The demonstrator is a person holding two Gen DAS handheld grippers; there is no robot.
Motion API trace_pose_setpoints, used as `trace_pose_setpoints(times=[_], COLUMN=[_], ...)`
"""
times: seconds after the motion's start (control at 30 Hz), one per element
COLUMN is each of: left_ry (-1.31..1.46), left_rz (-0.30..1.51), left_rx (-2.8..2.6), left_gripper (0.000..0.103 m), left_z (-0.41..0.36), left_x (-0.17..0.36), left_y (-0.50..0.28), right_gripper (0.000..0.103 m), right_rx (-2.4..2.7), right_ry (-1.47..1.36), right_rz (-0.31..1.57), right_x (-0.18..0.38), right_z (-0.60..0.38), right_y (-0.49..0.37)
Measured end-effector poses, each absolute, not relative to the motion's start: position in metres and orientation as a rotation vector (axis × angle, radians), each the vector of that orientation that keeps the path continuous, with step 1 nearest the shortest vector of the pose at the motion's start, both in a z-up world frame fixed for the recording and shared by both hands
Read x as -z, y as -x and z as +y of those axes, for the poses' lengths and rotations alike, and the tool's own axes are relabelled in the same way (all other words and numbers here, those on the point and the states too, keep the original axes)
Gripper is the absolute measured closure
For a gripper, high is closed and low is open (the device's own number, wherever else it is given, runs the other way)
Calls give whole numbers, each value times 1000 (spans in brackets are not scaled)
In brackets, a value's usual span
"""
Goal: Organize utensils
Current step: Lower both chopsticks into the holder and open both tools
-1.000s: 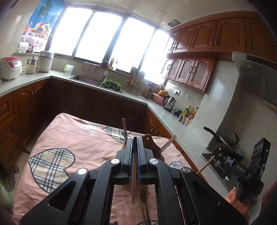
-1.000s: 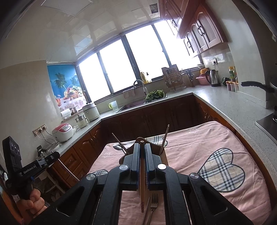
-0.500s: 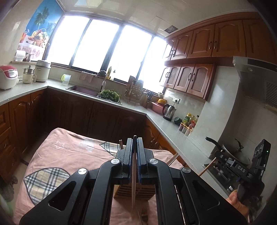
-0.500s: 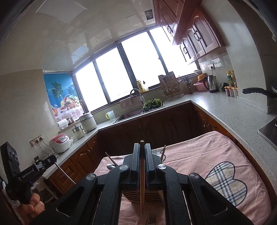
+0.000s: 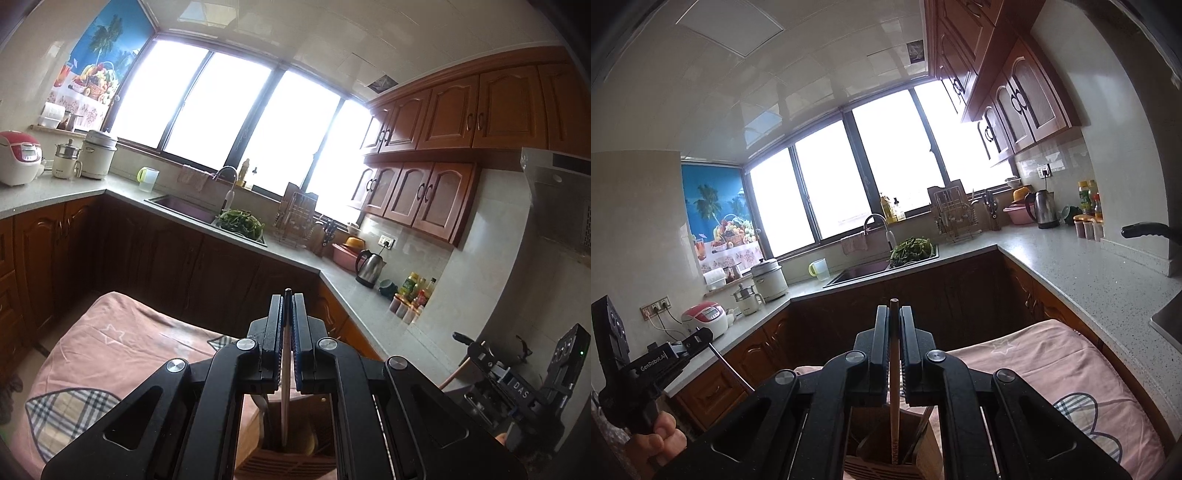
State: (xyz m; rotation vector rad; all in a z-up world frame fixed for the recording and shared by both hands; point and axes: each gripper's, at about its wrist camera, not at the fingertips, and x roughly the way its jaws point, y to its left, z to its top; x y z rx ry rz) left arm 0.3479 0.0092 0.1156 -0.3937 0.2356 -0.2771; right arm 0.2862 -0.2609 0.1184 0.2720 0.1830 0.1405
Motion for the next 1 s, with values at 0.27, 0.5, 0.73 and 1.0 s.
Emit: trace_pose_setpoints(times=[0.27, 0.5, 0.73, 1.0], left_ry=[379, 374, 353, 326], left_rz=[307, 406, 457, 459], left_rx=[249, 233, 219, 215], left_gripper=[99, 99, 99, 98], left_z=[-7, -24, -35, -37], left_x=[-80, -43, -24, -27], left_y=[-377, -393, -401, -402], right_gripper=[98, 98, 98, 98], right_rx=[-118, -113, -120, -130], right_ry=[-264, -320, -351, -357], right_rz=[224, 289, 355, 384], right_x=[-89, -58, -35, -28], right_z=[-259, -263, -263, -260], right_y=[-311, -326, -337, -343])
